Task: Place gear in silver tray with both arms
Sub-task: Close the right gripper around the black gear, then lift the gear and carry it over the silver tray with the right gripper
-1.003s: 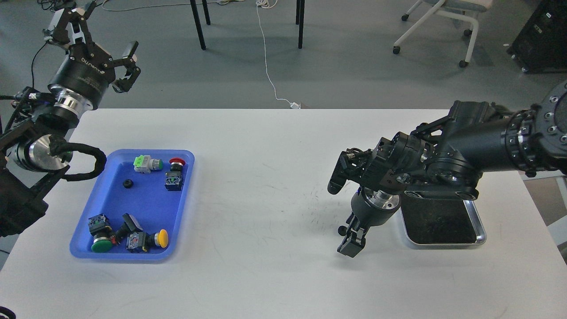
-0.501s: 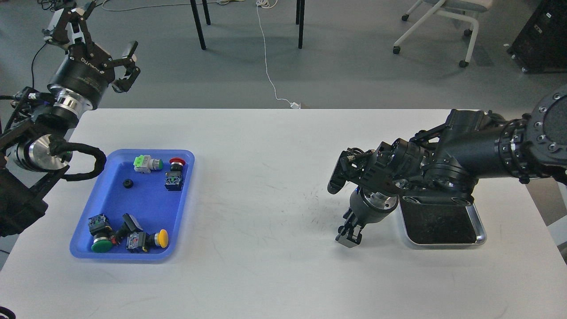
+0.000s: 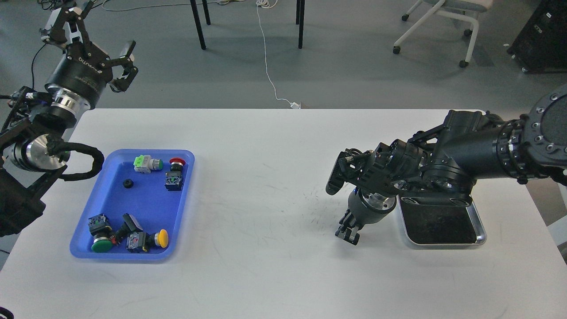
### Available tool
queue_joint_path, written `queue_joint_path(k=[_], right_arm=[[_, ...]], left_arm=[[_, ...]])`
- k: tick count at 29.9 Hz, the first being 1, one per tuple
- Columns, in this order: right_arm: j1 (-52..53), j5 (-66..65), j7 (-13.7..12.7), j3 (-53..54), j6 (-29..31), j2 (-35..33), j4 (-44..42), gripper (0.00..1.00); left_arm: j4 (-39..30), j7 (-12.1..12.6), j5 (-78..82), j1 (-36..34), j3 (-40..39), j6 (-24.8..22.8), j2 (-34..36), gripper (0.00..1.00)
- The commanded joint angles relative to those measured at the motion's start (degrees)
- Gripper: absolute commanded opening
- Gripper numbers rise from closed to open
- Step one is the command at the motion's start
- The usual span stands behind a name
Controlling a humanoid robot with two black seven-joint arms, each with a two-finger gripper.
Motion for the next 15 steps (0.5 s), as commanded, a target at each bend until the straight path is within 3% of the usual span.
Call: queue_joint_path(k=[1,7,15], right_arm=[[0.00,0.01,-0.01,-0.04,-0.16,-0.08,-0.08,0.09],[1.14,0.01,-0.01,-0.04,-2.71,-2.00,-0.17,0.08],[5.19,-3.05,0.08,-0.13,-2.80,-16.49,0.54,0.08]], left_arm=[[0.00,-0.08,0.00,0.00,0.00,0.08,0.16,0.98],[0.00,-0.08,0.00,-0.09,0.00,-0.01,1.04,0.98],[0.00,0.01,0.00,-0.44,0.00,0.08,1.48,0.98]])
